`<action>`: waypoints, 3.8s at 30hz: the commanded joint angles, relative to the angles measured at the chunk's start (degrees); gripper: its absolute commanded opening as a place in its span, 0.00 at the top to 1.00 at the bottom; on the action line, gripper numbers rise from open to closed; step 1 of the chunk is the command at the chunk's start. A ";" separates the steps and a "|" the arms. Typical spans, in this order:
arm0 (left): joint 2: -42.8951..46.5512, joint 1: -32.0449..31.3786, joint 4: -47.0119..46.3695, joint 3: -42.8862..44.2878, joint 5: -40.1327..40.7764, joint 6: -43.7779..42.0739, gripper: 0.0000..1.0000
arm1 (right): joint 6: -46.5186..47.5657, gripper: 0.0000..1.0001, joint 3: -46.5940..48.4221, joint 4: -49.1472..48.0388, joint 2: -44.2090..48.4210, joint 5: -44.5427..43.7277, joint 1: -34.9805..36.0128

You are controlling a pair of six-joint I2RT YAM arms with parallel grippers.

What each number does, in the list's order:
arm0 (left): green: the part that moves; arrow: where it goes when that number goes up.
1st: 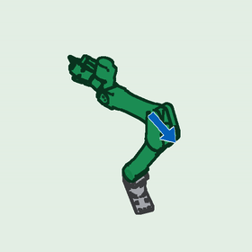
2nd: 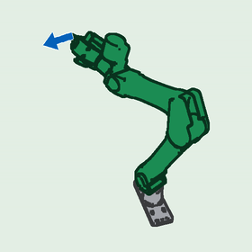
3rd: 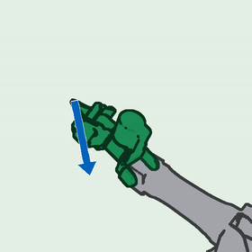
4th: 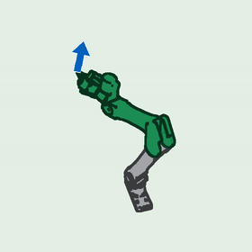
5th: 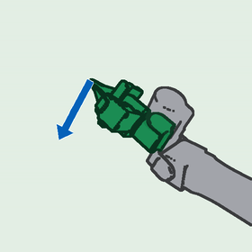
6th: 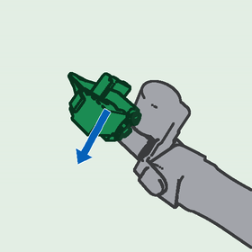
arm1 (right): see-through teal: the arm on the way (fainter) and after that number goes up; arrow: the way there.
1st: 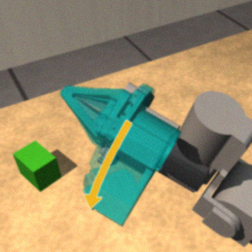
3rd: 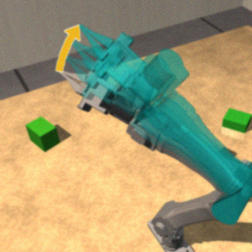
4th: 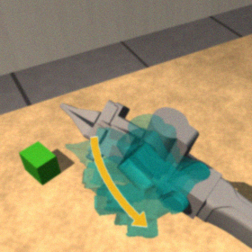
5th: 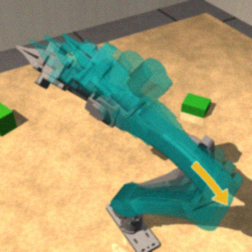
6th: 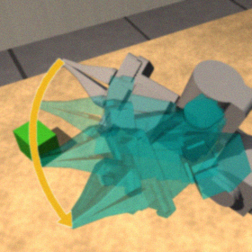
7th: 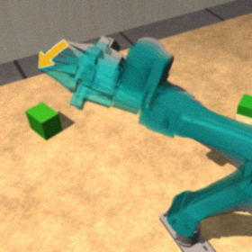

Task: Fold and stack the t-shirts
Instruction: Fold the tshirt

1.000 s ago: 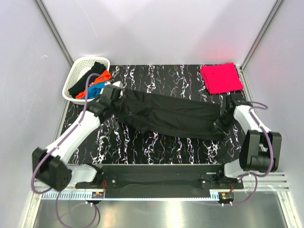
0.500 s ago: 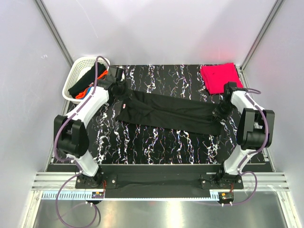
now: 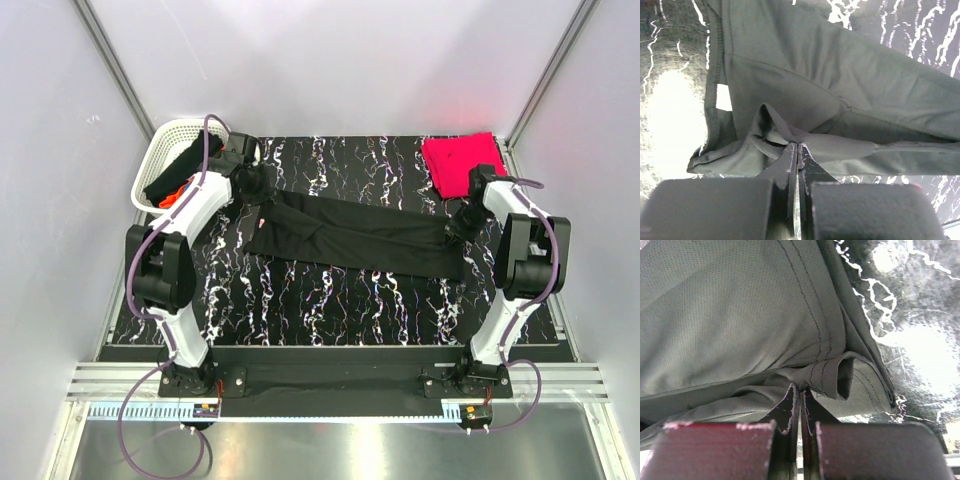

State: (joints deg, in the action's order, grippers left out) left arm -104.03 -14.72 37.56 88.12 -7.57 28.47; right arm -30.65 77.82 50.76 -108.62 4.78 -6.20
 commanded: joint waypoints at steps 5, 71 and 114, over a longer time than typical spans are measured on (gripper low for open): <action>-2.76 1.71 -1.61 2.94 -3.50 -1.13 1.00 | 0.68 0.93 3.83 0.30 -2.91 1.99 0.40; 27.14 2.85 -2.23 -32.33 -5.87 -7.90 0.36 | -7.74 0.00 -4.35 -2.34 11.77 -2.22 10.40; -15.49 -0.84 -14.62 -6.47 -2.97 2.92 0.40 | 10.35 0.00 5.94 -2.95 0.51 -9.78 18.41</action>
State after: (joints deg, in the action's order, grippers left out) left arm -115.35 -16.03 23.81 79.18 -12.34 33.01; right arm -22.17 84.53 47.86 -111.92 -2.63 11.44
